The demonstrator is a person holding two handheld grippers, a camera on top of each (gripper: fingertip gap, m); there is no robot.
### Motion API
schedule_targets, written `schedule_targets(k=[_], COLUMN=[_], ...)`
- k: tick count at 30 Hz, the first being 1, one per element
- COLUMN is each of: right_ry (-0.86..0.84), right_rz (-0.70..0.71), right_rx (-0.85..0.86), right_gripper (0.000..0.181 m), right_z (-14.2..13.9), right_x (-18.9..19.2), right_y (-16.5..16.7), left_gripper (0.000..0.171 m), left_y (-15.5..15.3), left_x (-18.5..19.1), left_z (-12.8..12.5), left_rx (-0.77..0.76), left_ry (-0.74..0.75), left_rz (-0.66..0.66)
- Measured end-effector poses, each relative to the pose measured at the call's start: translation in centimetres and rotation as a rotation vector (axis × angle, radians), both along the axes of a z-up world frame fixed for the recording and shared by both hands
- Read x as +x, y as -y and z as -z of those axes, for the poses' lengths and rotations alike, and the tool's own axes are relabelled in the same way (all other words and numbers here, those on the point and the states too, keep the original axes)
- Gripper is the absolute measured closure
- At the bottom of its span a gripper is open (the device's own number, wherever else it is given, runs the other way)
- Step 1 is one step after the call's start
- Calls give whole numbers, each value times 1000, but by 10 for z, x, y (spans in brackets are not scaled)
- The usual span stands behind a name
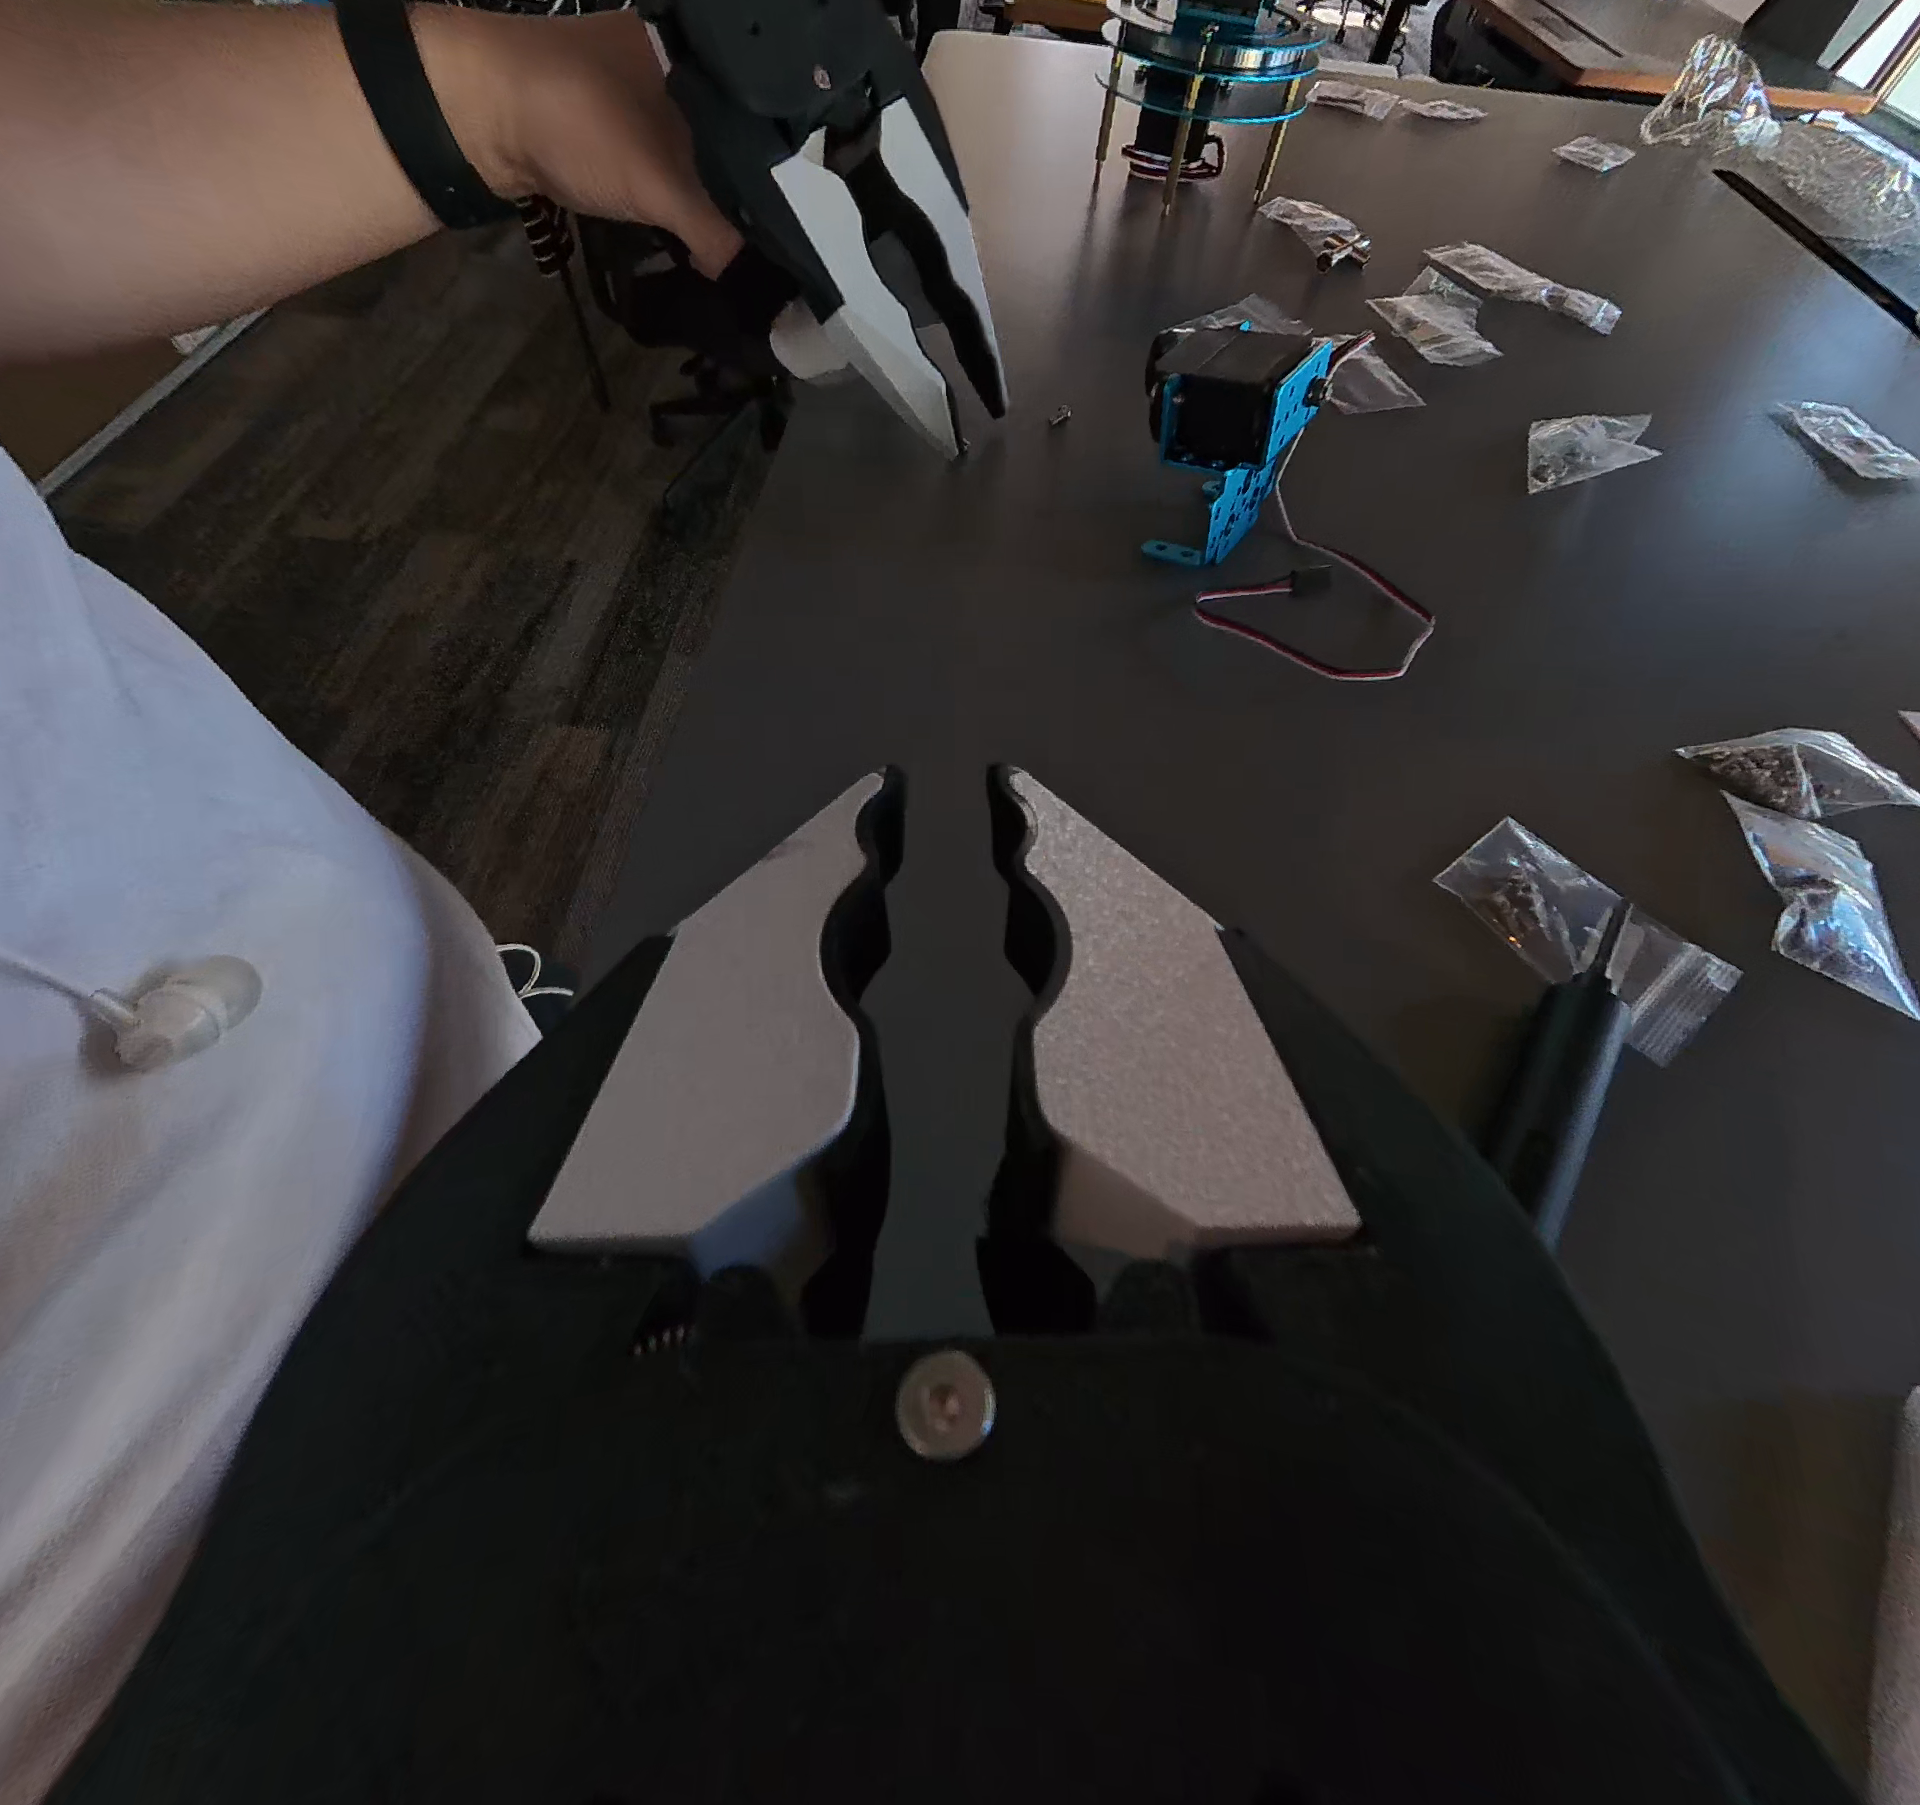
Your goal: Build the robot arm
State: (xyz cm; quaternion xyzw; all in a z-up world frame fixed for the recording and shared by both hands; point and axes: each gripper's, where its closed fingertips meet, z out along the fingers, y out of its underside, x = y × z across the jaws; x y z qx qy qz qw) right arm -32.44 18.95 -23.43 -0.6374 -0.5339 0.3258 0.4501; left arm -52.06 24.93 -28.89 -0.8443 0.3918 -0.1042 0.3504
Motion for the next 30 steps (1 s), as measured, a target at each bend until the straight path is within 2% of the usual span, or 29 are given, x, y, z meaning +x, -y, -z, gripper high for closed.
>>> schedule_targets(k=[4, 10, 17, 24, 27, 30], right_ry=[7, 10, -2, -23, -28, -35], right_rz=[-1, -10, -16, -10, -7, -3], right_rx=[2, -4, -14, -15, -17, 3], right_gripper=[165, 165, 165, 165, 165, 165], right_z=[1, 3, 5, 2, 2, -1], right_x=[2, 4, 3, 5, 6, 4], right_y=[-1, -4, -5, -8, -9, -9], left_gripper=[151, 155, 164, 165, 165, 166], left_y=[6, 5, 11, 10, 10, 8], left_x=[1, 2, 8, 8, 12, 25], left_z=[1, 1, 1, 1, -2, -14], left_rx=[-24, -20, -8, -27, -22, -42], left_ry=[43, 58, -11, 6, 59, 194], left_rz=[-19, -45, 63, 69, 54, 19])
